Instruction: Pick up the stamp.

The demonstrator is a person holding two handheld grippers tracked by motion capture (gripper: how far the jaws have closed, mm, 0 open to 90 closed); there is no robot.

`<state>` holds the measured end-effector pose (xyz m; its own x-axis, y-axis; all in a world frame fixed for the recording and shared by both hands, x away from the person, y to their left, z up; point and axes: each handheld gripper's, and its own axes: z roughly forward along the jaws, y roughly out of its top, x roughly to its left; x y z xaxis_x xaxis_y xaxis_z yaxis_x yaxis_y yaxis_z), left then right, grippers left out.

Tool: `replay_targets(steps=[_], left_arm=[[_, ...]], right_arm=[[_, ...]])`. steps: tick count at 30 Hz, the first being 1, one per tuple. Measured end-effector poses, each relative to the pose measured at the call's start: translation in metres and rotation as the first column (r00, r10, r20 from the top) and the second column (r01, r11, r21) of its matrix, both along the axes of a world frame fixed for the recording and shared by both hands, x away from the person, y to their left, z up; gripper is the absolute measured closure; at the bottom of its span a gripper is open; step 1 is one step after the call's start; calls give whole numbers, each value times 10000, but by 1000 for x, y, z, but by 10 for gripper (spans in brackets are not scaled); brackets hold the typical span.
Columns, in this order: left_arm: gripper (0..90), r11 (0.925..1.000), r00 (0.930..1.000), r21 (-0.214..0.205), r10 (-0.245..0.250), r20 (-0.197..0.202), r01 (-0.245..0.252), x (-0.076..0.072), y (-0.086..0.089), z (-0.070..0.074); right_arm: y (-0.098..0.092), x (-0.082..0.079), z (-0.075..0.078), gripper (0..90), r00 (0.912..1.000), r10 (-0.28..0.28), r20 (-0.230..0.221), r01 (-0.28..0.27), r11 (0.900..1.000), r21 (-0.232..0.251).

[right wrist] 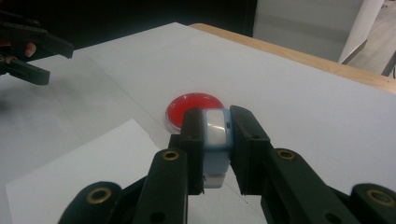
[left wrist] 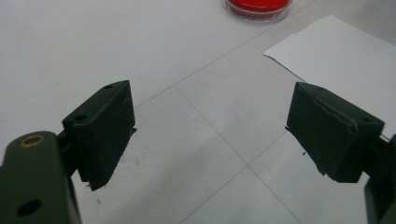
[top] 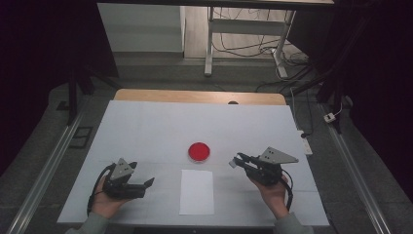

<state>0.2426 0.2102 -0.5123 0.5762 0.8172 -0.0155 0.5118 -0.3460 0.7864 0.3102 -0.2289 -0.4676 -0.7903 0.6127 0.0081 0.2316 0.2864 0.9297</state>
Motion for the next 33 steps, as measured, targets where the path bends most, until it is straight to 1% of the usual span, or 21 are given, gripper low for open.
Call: replay_targets(steps=[3, 4, 11, 17, 23, 33], left_arm=[[158, 10000, 10000, 40, -47, -20, 47, 0, 0, 0], [158, 10000, 10000, 34, -50, -17, 50, 0, 0, 0], [158, 10000, 10000, 34, -55, 21, 55, 0, -1, 1], [159, 10000, 10000, 44, -44, 40, 44, 0, -4, 0], [159, 10000, 10000, 35, -40, 41, 39, 0, -4, 0], [159, 9999, 10000, 75, -87, 30, 87, 0, -5, 0]], right_arm=[[0, -1, 1, 755, 10000, -14, 36, 14, 10000, 33], [2, -1, 2, 755, 10000, 2, 48, -2, 9999, 146], [6, -2, 4, 755, 9999, 122, 99, -123, 9999, 110], [10, -3, 5, 755, 9998, 178, 83, -180, 9996, 228], [19, -4, 6, 755, 9997, 231, 70, -233, 9990, 391], [30, -5, 6, 755, 9991, 433, 20, -433, 9982, 412]])
